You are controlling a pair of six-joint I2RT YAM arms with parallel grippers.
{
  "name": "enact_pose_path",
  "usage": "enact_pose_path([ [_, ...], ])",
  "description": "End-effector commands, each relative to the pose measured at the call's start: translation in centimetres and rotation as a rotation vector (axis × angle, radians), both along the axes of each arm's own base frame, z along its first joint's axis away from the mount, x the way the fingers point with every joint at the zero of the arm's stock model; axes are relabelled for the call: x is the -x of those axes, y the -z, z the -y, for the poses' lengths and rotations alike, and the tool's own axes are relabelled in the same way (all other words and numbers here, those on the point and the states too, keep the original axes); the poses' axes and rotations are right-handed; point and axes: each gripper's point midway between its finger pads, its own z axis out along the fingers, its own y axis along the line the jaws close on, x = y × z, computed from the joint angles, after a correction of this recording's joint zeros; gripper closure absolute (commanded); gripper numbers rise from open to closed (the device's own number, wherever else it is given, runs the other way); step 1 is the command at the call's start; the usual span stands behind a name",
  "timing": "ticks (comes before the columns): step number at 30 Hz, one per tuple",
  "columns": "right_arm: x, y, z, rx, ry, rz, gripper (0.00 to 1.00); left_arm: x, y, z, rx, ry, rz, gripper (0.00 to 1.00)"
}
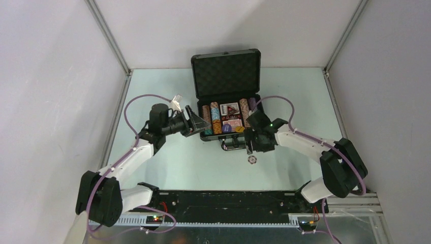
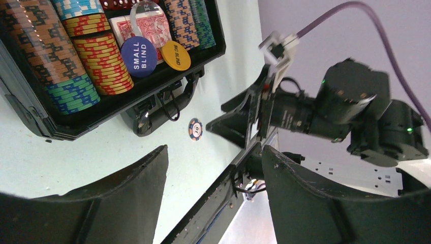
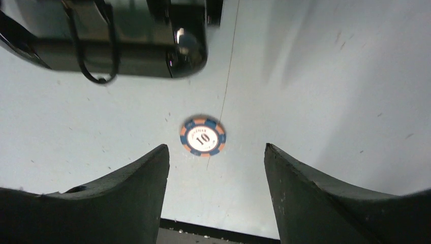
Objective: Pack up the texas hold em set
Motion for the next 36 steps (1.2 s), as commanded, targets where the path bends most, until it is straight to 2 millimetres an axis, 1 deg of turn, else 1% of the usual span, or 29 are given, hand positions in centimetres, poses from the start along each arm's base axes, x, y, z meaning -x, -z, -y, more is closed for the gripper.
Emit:
enact_pose_path([
  [1, 1.4, 0.8, -1.1, -0.051, 0.033, 0.003, 0.28, 0.0, 0.1, 0.2, 0.003, 0.001, 0.013, 0.28],
  [5, 2.4, 2.2, -1.5, -0.042, 0.028, -0.016, 0.29, 0.1, 0.3, 0.2, 0.0, 0.002, 0.01, 0.28],
  [11, 3.0, 3.3, -1.9, -0.009, 0.016, -0.029, 0.3, 0.2, 0.5, 0.4, -0.004, 0.004, 0.007, 0.28],
  [13, 3.1, 3.7, -2.0, 0.002, 0.011, -0.03, 0.31, 0.3, 0.5, 0.4, -0.005, 0.003, 0.009, 0.28],
  [20, 3.0, 4.8, -1.2, 0.065, 0.018, -0.032, 0.37, 0.4, 0.5, 0.5, -0.005, 0.006, 0.008, 0.28],
  [27, 3.1, 5.2, -1.0, 0.086, 0.012, -0.037, 0.49, 0.4, 0.6, 0.6, -0.007, 0.004, 0.007, 0.28],
  [32, 3.0, 5.3, -1.1, 0.087, 0.005, -0.033, 0.55, 0.5, 0.8, 0.7, -0.01, 0.005, 0.003, 0.28],
  [36, 2.7, 5.3, -1.5, 0.073, -0.016, -0.02, 0.58, 0.6, 1.1, 0.8, -0.017, 0.007, -0.002, 0.28],
])
